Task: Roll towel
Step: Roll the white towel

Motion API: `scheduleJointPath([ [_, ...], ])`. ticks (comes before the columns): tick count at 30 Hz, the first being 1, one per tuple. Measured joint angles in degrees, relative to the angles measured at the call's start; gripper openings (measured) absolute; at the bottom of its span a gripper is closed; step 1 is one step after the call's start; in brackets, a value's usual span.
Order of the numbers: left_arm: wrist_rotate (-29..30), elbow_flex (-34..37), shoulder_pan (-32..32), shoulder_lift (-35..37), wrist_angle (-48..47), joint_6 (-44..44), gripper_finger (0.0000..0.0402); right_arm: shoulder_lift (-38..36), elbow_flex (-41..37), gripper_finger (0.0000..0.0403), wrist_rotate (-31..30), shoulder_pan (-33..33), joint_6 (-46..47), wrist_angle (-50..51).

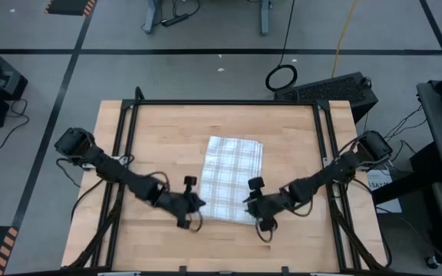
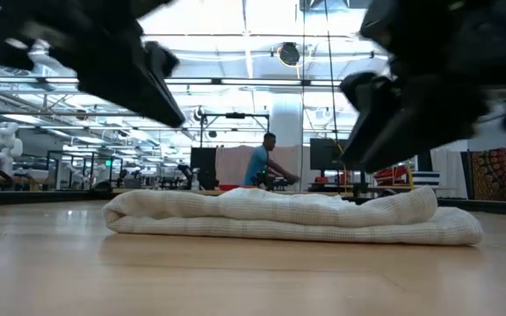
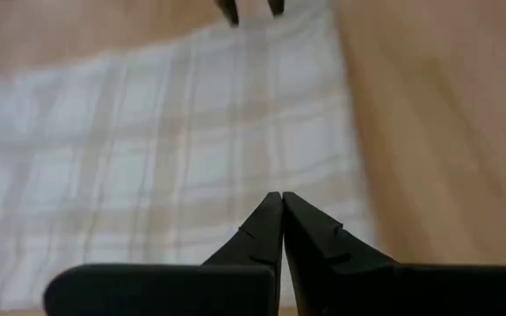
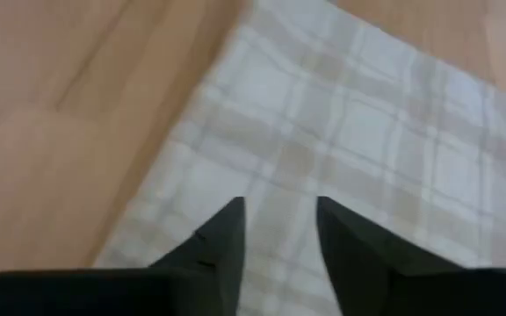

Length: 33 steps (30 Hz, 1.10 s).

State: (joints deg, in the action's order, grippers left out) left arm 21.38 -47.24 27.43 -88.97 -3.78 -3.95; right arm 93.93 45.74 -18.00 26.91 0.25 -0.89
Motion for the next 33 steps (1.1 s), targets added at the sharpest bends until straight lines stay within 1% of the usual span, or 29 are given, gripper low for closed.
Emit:
scheduleJointPath([
  [3, 4.9, 0.1, 4.0, 0.0, 3.1, -0.1, 0.0022, 0.0, 0.0, 0.0185, -4.7, 3.6, -1.8, -0.2],
  [5, 5.7, 0.1, 6.1, 0.0, 3.9, -1.4, 0.0037, -0.3, 0.3, 0.0211, -7.6, 6.1, -4.4, 0.3],
  [8, 6.2, 0.1, 9.5, 0.0, 3.1, -4.4, 0.0078, -1.4, 1.2, 0.0242, -10.5, 9.7, -6.3, 0.3],
  [11, 10.2, 0.1, 12.5, 0.0, 2.2, -4.6, 0.013, -2.0, 1.6, 0.0259, -10.7, 12.8, -5.3, 3.0],
  [13, 12.6, 0.1, 13.4, 0.0, 0.3, -4.6, 0.0163, -2.0, 1.6, 0.0263, -9.5, 14.8, -3.3, 6.6],
  [15, 13.1, 0.1, 14.0, 0.0, -1.9, -4.5, 0.0193, -1.9, 1.6, 0.0264, -9.1, 16.9, -1.6, 10.9],
  [17, 13.2, 0.1, 14.4, 0.0, -4.0, -2.5, 0.0216, -1.9, 1.6, 0.0263, -9.2, 18.6, -0.7, 14.7],
  [20, 13.0, 0.1, 14.8, 0.0, -6.4, 1.4, 0.0241, -1.9, 1.6, 0.0258, -11.8, 19.6, -2.9, 19.1],
  [22, 12.9, 0.1, 14.7, 0.0, -7.3, 3.7, 0.0251, -1.9, 1.6, 0.0256, -13.7, 19.6, -5.0, 19.0],
  [26, 11.3, 0.1, 14.5, 0.1, -9.7, 11.4, 0.0263, -1.9, 1.6, 0.0256, -14.3, 18.0, -7.7, 16.5],
  [29, 10.3, 0.1, 14.3, 0.1, -9.9, 15.8, 0.0267, -1.9, 1.6, 0.0256, -12.6, 16.7, -9.0, 14.1],
  [33, 10.0, 0.1, 13.4, 0.1, -9.9, 19.3, 0.0267, -1.9, 1.6, 0.0256, -11.4, 15.7, -9.7, 12.8],
])
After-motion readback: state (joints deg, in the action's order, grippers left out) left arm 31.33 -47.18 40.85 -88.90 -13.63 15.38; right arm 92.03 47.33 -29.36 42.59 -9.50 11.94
